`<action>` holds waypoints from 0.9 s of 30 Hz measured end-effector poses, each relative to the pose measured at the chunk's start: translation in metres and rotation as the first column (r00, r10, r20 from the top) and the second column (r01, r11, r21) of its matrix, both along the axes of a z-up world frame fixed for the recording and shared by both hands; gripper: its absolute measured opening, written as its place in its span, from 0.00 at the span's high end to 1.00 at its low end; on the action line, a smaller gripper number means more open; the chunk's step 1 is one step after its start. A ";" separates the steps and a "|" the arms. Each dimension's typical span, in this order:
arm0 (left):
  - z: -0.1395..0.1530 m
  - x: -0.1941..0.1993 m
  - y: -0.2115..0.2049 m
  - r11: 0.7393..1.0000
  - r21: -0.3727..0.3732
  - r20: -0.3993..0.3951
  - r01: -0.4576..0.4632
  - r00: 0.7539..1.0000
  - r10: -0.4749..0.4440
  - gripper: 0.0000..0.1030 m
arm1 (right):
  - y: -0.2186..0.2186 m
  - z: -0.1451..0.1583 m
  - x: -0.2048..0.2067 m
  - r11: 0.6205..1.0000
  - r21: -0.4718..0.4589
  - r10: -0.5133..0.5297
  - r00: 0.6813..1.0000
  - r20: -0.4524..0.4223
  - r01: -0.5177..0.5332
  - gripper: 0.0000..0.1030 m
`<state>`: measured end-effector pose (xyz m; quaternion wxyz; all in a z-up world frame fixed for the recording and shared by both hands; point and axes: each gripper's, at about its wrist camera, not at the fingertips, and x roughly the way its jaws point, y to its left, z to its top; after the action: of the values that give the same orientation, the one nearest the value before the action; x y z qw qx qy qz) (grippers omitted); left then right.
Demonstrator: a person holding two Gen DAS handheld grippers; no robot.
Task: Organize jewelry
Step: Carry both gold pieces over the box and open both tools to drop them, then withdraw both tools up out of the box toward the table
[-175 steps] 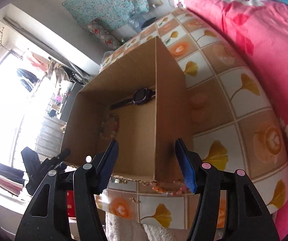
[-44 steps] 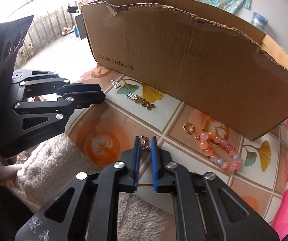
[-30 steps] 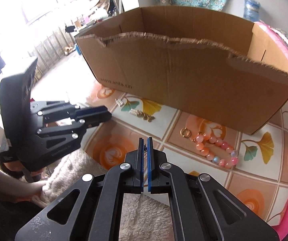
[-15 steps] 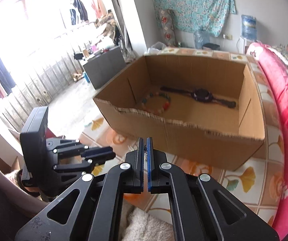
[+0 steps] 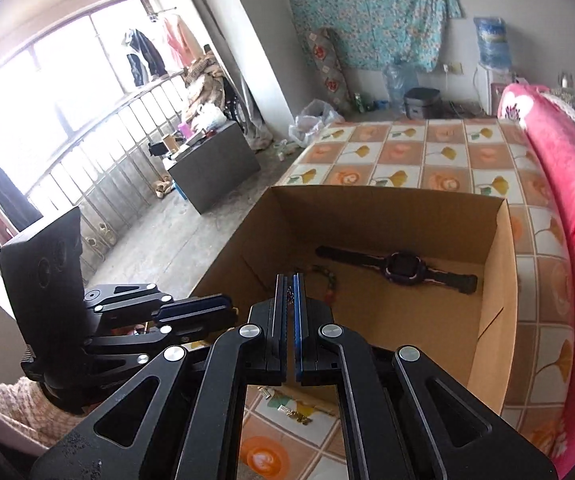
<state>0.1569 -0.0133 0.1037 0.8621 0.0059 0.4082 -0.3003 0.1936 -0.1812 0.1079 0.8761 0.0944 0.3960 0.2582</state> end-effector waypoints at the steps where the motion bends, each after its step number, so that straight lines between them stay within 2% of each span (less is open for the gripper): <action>1: -0.004 0.016 -0.003 1.000 -0.005 -0.054 0.004 0.999 -0.004 0.90 | -0.001 -0.005 0.011 1.000 -0.005 -0.005 0.999 -0.033 0.005 0.99; 4: -0.020 0.061 -0.015 1.000 -0.008 -0.198 0.021 0.980 -0.022 0.90 | -0.005 -0.027 0.051 0.999 -0.051 -0.025 0.987 -0.156 0.018 0.99; 7: -0.038 0.093 -0.032 0.999 -0.023 -0.322 0.044 0.945 -0.049 0.90 | -0.006 -0.052 0.081 0.995 -0.104 -0.042 0.964 -0.263 0.015 0.98; 10: -0.054 0.116 -0.047 0.998 0.031 -0.391 0.048 0.920 -0.032 0.90 | -0.009 -0.071 0.100 0.988 -0.157 -0.064 0.948 -0.312 0.015 0.95; 14: -0.073 0.137 -0.054 0.997 0.075 -0.481 0.020 0.876 0.019 0.90 | -0.017 -0.082 0.114 0.985 -0.169 -0.086 0.930 -0.358 0.026 0.89; 15: -0.078 0.142 -0.053 0.997 0.074 -0.506 -0.002 0.862 0.039 0.87 | -0.020 -0.083 0.117 0.987 -0.160 -0.089 0.926 -0.367 0.032 0.88; 16: -0.082 0.146 -0.051 0.997 0.069 -0.524 -0.020 0.850 0.053 0.80 | -0.022 -0.084 0.119 0.988 -0.150 -0.090 0.925 -0.370 0.036 0.88; 18: -0.087 0.151 -0.049 0.998 0.055 -0.542 -0.041 0.838 0.065 0.75 | -0.028 -0.083 0.118 0.989 -0.138 -0.098 0.925 -0.366 0.050 0.87; 21: -0.095 0.153 -0.046 0.997 0.047 -0.569 -0.059 0.819 0.075 0.73 | -0.036 -0.078 0.116 0.990 -0.121 -0.107 0.929 -0.355 0.067 0.86; 27: -0.094 0.151 -0.042 0.996 0.053 -0.560 -0.076 0.824 0.093 0.72 | -0.045 -0.064 0.100 0.989 -0.113 -0.124 0.944 -0.305 0.093 0.84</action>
<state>0.3077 -0.0552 0.0095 0.7164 -0.0884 0.6474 -0.2446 0.2939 -0.2263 0.0442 0.8192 0.1127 0.5354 0.1719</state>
